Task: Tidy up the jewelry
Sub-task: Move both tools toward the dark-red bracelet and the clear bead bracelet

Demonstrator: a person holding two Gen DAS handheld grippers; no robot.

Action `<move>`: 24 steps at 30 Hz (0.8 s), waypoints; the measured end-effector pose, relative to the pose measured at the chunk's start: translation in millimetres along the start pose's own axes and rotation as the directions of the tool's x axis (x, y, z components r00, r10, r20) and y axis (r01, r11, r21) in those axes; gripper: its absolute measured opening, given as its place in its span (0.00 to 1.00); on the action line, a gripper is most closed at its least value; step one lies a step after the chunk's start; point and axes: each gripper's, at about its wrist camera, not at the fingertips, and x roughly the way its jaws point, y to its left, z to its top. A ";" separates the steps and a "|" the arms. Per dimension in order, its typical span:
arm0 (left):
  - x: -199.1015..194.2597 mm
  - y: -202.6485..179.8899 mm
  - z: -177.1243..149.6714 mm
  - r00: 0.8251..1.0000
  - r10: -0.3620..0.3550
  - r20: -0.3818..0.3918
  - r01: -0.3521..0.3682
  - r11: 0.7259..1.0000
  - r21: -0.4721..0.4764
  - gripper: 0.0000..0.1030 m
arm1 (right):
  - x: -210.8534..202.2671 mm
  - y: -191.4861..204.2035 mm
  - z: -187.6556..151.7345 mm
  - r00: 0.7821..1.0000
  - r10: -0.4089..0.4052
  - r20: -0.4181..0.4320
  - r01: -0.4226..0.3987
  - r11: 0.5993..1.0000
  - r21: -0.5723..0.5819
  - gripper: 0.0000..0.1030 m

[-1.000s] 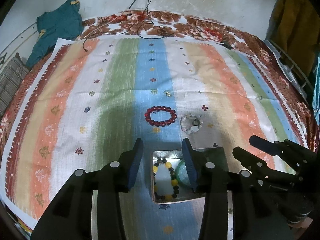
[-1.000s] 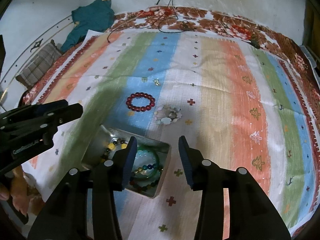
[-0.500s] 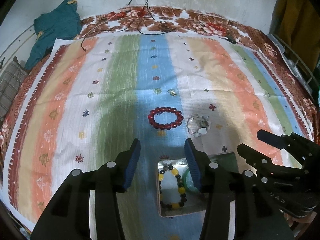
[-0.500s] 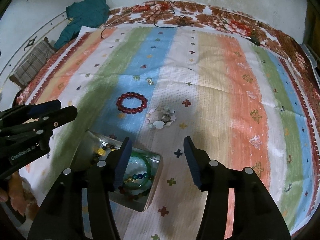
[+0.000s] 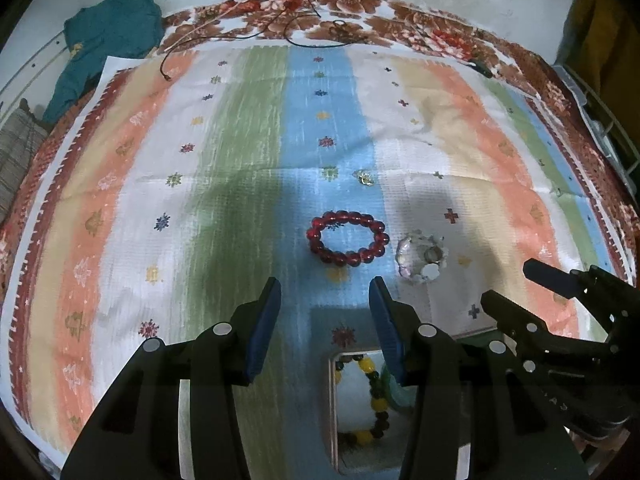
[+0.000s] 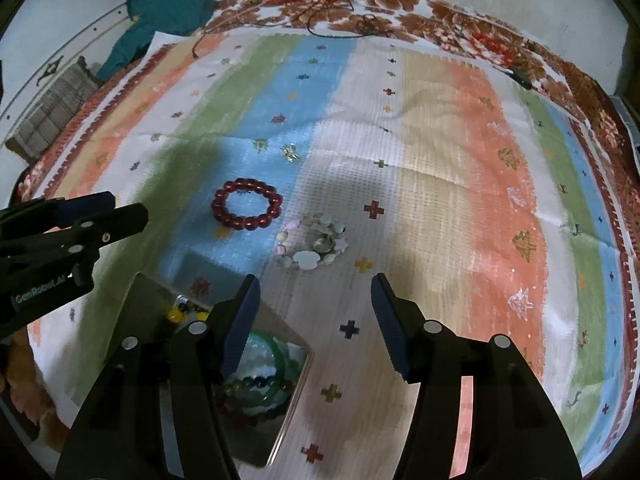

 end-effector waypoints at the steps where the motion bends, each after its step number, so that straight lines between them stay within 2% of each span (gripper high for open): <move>1: 2.2 -0.5 1.0 1.000 0.003 -0.003 -0.003 1.000 0.003 0.45 | 3.9 -0.2 1.3 1.000 -0.005 -0.006 0.005 1.000 -0.004 0.56; 11: 28.1 7.4 13.8 0.999 0.009 -0.035 -0.009 1.000 -0.008 0.45 | 28.0 -4.9 12.0 0.999 -0.007 -0.043 0.007 1.000 -0.002 0.56; 24: 59.1 6.0 25.1 0.997 0.018 -0.072 -0.016 1.000 0.023 0.46 | 60.5 -5.9 27.2 0.996 -0.014 -0.087 0.013 1.000 -0.008 0.56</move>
